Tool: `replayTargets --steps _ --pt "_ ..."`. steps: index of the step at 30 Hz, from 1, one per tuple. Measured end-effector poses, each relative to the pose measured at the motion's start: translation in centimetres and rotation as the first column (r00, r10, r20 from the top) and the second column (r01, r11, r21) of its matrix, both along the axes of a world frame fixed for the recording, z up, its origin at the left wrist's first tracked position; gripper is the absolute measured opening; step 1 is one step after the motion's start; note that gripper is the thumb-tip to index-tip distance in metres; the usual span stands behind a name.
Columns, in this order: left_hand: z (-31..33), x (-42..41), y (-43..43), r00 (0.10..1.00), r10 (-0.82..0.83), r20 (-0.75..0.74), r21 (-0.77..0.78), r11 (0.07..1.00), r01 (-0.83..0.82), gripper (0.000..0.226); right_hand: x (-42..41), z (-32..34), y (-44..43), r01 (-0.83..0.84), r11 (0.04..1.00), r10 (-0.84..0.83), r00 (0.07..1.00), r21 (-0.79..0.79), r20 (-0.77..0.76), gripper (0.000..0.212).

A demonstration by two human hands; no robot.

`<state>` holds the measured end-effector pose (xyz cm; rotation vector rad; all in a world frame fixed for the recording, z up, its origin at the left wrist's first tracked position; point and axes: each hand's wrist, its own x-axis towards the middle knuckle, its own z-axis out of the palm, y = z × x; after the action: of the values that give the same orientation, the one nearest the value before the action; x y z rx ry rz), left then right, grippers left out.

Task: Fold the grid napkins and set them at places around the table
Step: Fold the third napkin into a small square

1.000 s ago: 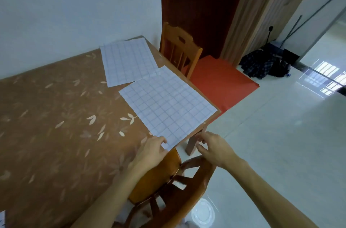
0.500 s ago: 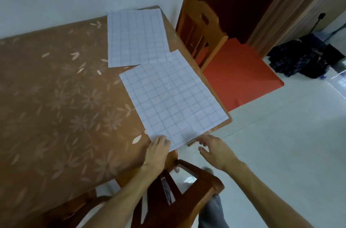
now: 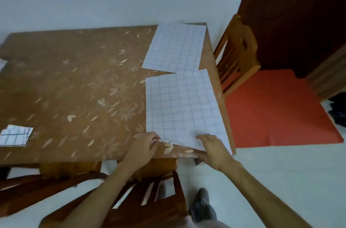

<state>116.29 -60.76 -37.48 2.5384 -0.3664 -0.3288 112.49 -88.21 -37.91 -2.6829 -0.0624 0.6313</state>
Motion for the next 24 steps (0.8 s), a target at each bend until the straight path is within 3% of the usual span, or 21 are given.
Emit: replayTargets --steps 7,13,16,19,21,24 --pt "8.2 0.9 0.6 0.939 0.332 0.095 -0.314 0.905 -0.288 0.007 2.8 2.7 -3.0 -0.066 0.998 0.068 0.983 -0.022 0.169 0.03" --pt "14.7 1.4 3.9 0.826 0.525 0.206 -0.46 0.797 -0.392 0.009 6.6 7.9 -4.7 -0.023 0.969 -0.042 0.967 0.248 0.253 0.01" --pt "17.2 1.8 5.3 0.788 0.583 0.199 -0.531 0.74 -0.413 0.01 7.8 11.4 -4.5 0.014 0.888 -0.14 0.96 0.46 0.242 0.004" --pt "19.5 2.6 6.4 0.777 0.596 0.202 -0.58 0.712 -0.396 0.01 8.7 14.7 -3.2 0.006 0.758 -0.174 0.965 0.652 0.195 0.015" --pt "21.1 3.2 7.1 0.78 0.585 0.221 -0.594 0.715 -0.368 0.01 9.3 16.6 -2.0 0.005 0.682 -0.196 0.965 0.731 0.176 0.01" --pt "23.7 4.3 8.6 0.759 0.592 0.27 -0.642 0.699 -0.316 0.012 10.2 19.4 -0.3 -0.021 0.57 -0.249 0.948 0.822 0.197 0.018"
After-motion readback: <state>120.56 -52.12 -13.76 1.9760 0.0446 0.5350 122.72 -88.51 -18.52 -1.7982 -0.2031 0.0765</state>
